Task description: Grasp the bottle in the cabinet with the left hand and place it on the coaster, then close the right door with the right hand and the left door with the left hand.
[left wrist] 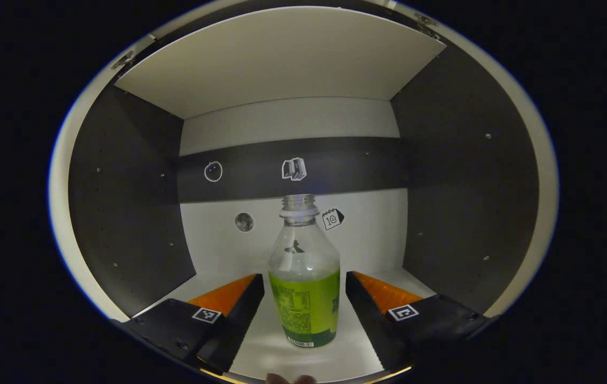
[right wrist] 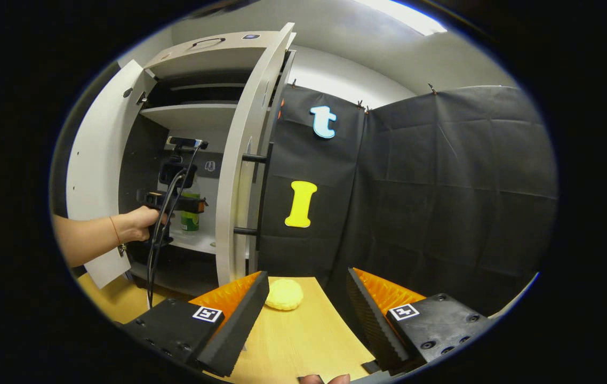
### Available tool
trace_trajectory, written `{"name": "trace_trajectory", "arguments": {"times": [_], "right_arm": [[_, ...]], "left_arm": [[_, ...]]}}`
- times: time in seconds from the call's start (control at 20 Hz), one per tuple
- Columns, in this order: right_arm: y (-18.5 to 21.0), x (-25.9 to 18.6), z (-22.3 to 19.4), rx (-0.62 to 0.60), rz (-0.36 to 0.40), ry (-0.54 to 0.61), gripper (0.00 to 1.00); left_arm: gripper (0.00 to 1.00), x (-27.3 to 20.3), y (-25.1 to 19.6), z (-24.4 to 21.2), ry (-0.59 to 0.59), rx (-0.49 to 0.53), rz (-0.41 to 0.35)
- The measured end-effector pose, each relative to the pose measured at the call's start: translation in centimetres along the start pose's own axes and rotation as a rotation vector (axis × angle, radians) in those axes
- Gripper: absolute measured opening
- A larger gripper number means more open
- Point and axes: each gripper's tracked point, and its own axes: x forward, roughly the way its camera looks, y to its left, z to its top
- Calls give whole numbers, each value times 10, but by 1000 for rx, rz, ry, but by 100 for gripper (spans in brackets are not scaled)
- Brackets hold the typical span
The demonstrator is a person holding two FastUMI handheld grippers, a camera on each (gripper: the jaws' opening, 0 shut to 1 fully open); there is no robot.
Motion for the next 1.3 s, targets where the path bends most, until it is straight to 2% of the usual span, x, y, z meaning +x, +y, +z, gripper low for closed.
{"name": "trace_trajectory", "arguments": {"times": [0.1,0.15,0.2,0.45,0.8,0.95,1.05,1.3], "right_arm": [[-5,1,-3,-2,-5,10,98],[-6,1,-4,4,-6,15,98],[-8,0,-4,13,-9,17,95],[-5,-9,5,39,-9,-4,98],[22,-38,20,59,37,-42,98],[29,-51,24,54,47,-56,95],[33,-56,24,56,51,-55,98],[45,-61,35,65,64,-73,98]], "left_arm": [[96,5,-3,-1,-1,11,-17],[80,5,-2,-2,-2,8,-24],[79,1,-1,0,0,2,-29],[78,-50,11,22,-42,-39,-72],[77,-158,26,32,-69,-32,-157],[77,-205,31,26,-91,-24,-193],[77,-236,29,18,-116,-30,-229],[77,-300,30,-29,-111,-82,-280]]}}
